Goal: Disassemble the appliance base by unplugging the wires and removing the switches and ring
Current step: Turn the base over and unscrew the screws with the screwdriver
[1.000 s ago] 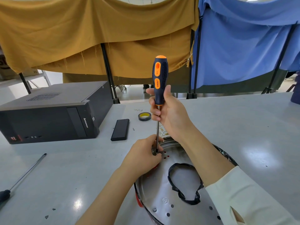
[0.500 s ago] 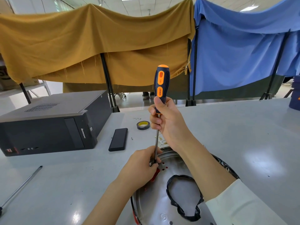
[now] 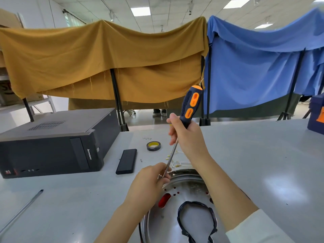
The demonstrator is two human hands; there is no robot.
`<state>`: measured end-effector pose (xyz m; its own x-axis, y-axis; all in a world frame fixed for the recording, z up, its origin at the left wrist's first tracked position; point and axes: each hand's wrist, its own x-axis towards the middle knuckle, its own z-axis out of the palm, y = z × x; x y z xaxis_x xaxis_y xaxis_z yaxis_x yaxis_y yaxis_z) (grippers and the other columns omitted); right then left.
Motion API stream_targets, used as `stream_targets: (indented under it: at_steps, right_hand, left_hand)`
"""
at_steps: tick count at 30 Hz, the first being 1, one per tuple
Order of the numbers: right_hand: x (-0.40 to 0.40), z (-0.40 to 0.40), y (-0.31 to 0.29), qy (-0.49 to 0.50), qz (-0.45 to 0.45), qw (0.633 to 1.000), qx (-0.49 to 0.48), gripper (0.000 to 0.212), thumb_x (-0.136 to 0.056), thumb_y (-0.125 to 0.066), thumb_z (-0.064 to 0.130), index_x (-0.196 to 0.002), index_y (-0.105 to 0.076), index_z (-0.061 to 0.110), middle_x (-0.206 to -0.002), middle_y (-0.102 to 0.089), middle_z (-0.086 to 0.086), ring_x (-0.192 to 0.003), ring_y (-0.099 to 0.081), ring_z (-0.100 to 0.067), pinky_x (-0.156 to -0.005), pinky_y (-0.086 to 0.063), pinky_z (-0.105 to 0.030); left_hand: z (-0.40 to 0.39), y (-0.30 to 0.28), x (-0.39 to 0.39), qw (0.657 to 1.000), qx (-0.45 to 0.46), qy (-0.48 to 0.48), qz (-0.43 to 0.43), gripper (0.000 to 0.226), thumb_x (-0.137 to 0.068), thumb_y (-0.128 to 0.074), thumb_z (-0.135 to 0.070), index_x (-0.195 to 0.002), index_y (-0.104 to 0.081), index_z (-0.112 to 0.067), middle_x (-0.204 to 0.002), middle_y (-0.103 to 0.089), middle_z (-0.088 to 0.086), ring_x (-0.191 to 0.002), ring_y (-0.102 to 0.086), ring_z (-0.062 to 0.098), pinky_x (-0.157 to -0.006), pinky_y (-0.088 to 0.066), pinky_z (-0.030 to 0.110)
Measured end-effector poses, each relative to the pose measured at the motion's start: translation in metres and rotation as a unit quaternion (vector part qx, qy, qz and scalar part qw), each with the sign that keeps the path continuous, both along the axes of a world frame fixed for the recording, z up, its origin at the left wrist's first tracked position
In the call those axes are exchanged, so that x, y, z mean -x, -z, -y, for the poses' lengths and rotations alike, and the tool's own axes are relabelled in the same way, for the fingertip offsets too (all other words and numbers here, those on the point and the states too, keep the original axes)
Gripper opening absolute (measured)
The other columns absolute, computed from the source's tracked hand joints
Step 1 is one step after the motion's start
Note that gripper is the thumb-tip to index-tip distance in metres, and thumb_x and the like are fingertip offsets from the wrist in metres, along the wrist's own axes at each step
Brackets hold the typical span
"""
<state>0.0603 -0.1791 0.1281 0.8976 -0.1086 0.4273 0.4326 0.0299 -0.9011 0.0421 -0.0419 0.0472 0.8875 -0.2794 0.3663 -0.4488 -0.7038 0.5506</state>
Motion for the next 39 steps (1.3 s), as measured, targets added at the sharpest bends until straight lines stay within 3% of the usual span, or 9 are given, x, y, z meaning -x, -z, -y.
stream_targets:
  at_steps: [5, 8, 11, 14, 18, 25, 32, 35, 39]
  right_hand:
    - [0.022, 0.021, -0.019, 0.134, 0.004, 0.933, 0.335, 0.076, -0.080, -0.035, 0.078, -0.089, -0.067, 0.010, -0.063, -0.063, -0.001, -0.061, -0.060, -0.012, -0.065, -0.050, -0.034]
    - [0.035, 0.035, -0.033, 0.010, -0.056, 0.967, 0.247, 0.054, -0.085, -0.056, 0.059, -0.093, -0.066, 0.007, -0.042, -0.042, 0.003, -0.037, -0.041, -0.012, -0.046, -0.042, -0.026]
    - [0.055, 0.048, -0.035, -0.180, -0.108, 0.965, 0.158, 0.029, -0.080, -0.073, 0.036, -0.101, -0.068, 0.017, -0.055, -0.056, -0.001, -0.043, -0.048, -0.013, -0.050, -0.049, -0.027]
    - [0.073, 0.061, -0.031, -0.382, -0.201, 0.900, 0.060, 0.034, -0.084, -0.068, 0.013, -0.118, -0.066, 0.015, -0.086, -0.069, -0.013, -0.074, -0.068, -0.026, -0.070, -0.057, -0.034]
    - [0.090, 0.067, -0.024, -0.490, -0.365, 0.792, 0.014, 0.042, -0.090, -0.052, 0.019, -0.132, -0.056, 0.011, -0.113, -0.062, -0.024, -0.094, -0.065, -0.038, -0.081, -0.056, -0.044]
    - [0.110, 0.077, -0.022, -0.377, -0.392, 0.827, 0.144, 0.038, -0.085, -0.062, 0.001, -0.120, -0.061, 0.016, -0.085, -0.052, -0.013, -0.057, -0.050, -0.016, -0.050, -0.049, -0.026]
    - [0.108, 0.117, -0.026, -0.219, -0.287, 0.902, 0.238, 0.033, -0.088, -0.063, 0.005, -0.112, -0.067, 0.028, -0.083, -0.057, -0.009, -0.053, -0.052, -0.018, -0.050, -0.050, -0.030]
    - [0.093, 0.103, 0.001, -0.129, -0.240, 0.881, 0.388, 0.037, -0.086, -0.068, 0.017, -0.116, -0.058, 0.037, -0.063, -0.061, 0.002, -0.052, -0.062, -0.017, -0.054, -0.052, -0.026]
    - [0.062, 0.076, 0.046, -0.072, -0.194, 0.851, 0.482, 0.032, -0.082, -0.070, 0.021, -0.102, -0.051, 0.038, -0.080, -0.052, 0.005, -0.060, -0.062, -0.017, -0.047, -0.049, -0.022]
  left_hand:
    - [-0.009, -0.015, -0.001, 0.998, 0.063, -0.010, 0.014, 0.035, -0.086, -0.063, -0.010, -0.080, -0.056, -0.044, -0.077, -0.067, -0.023, -0.080, -0.061, -0.008, -0.074, -0.044, 0.007]
    - [-0.017, -0.021, 0.001, 0.993, 0.116, -0.021, 0.029, 0.037, -0.082, -0.066, -0.002, -0.075, -0.061, -0.038, -0.073, -0.068, -0.023, -0.077, -0.063, -0.008, -0.070, -0.041, 0.001]
    - [-0.025, -0.023, 0.004, 0.990, 0.122, -0.029, 0.058, 0.034, -0.082, -0.066, 0.002, -0.076, -0.065, -0.032, -0.072, -0.068, -0.021, -0.076, -0.062, -0.009, -0.070, -0.040, 0.001]
    - [-0.032, -0.027, 0.010, 0.989, 0.096, -0.035, 0.108, 0.022, -0.083, -0.066, 0.002, -0.086, -0.072, -0.019, -0.075, -0.067, -0.021, -0.076, -0.061, -0.012, -0.071, -0.040, 0.001]
    - [-0.040, -0.037, 0.017, 0.982, 0.052, -0.048, 0.172, 0.022, -0.081, -0.064, 0.006, -0.086, -0.072, -0.013, -0.060, -0.056, -0.022, -0.063, -0.054, -0.015, -0.064, -0.035, 0.000]
    - [-0.041, -0.031, 0.009, 0.981, -0.101, -0.064, 0.153, 0.019, -0.094, -0.053, -0.012, -0.107, -0.065, -0.020, -0.101, -0.064, -0.008, -0.094, -0.055, 0.012, -0.080, -0.043, 0.019]
    - [-0.049, -0.008, 0.004, 0.985, 0.122, -0.124, 0.011, 0.017, -0.083, -0.067, -0.011, -0.090, -0.064, -0.026, -0.080, -0.069, -0.013, -0.078, -0.065, 0.003, -0.070, -0.046, 0.010]
    - [-0.034, 0.001, 0.001, 0.981, 0.168, -0.095, -0.028, 0.017, -0.081, -0.069, -0.010, -0.085, -0.065, -0.026, -0.078, -0.071, -0.010, -0.075, -0.067, 0.002, -0.072, -0.050, 0.013]
    - [-0.024, 0.010, -0.011, 0.971, 0.216, -0.081, -0.061, 0.016, -0.081, -0.070, -0.008, -0.085, -0.068, -0.023, -0.076, -0.073, -0.012, -0.074, -0.066, -0.004, -0.063, -0.047, 0.005]
